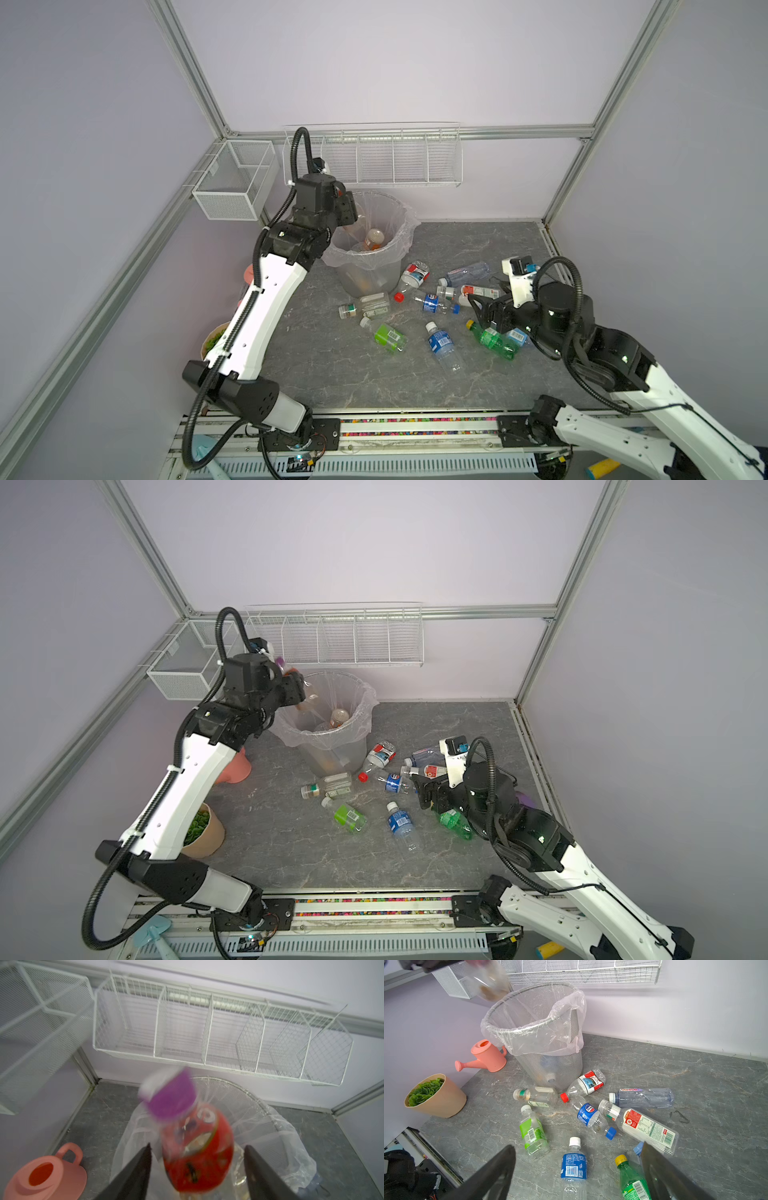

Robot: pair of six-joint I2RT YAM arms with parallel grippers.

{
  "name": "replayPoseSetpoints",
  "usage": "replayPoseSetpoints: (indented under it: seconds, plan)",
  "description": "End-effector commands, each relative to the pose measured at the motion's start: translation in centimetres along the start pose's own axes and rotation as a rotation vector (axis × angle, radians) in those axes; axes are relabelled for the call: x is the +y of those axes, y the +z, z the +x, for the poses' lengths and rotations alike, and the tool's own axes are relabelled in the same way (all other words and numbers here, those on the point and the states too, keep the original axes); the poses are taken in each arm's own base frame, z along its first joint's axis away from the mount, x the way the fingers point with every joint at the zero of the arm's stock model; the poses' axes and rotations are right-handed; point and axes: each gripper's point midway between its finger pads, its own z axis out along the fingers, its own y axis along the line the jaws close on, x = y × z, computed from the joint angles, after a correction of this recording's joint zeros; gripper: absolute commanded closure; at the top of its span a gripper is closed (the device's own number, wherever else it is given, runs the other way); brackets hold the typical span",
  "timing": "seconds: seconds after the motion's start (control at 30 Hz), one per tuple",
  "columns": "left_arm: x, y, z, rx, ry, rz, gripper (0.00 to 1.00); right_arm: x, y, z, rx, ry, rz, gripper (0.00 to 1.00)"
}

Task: Throw the plastic bottles in the bin
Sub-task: 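Release the red bottle into the bin and draw the left gripper back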

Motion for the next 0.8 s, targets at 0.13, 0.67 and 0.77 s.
replayPoseSetpoints:
  seconds: [0.13,0.67,0.77]
  plan:
    - [-0.9,-7.0,-4.7,-0.076,-0.036,0.128,0.01,-0.1,-0.9,-0.3,-0.016,0.028,-0.012,0.03]
    - [3.7,-21.3,-0.1,-0.333,-0.16,0.265,0.16,4.1,3.5,1.1,0.13,-0.065,-0.154,0.03]
    - [4.6,-21.3,2.7,-0.282,-0.177,0.25,0.2,5.6,5.1,1.8,0.189,-0.096,-0.191,0.04]
